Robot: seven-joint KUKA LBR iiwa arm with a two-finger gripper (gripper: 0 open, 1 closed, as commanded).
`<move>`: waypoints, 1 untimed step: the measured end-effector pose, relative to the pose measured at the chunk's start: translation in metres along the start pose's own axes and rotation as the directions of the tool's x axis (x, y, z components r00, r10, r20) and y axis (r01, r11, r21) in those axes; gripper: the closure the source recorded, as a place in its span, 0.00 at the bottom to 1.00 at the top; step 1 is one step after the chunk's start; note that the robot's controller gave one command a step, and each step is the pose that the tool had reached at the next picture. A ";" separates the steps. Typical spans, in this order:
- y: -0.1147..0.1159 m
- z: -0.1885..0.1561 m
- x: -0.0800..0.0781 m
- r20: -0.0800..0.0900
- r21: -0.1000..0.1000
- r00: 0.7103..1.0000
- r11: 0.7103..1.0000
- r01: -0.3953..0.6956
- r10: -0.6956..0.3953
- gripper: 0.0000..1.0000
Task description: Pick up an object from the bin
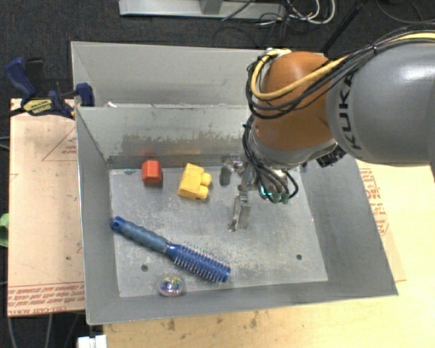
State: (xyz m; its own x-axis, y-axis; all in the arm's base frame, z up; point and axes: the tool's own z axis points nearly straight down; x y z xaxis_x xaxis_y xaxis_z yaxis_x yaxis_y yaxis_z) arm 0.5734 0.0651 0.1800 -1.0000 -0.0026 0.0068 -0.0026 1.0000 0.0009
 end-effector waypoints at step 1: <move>0.053 0.062 0.093 -0.002 0.000 0.979 0.979 0.202 -0.202 0.00</move>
Offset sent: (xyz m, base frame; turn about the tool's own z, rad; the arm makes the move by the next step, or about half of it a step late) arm -0.0902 0.0497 -0.0588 -0.1993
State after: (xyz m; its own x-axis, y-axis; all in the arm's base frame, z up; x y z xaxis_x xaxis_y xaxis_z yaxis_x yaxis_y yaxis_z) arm 0.4798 0.1175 0.1184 -0.9789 -0.2041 0.0084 -0.2041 0.9789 0.0028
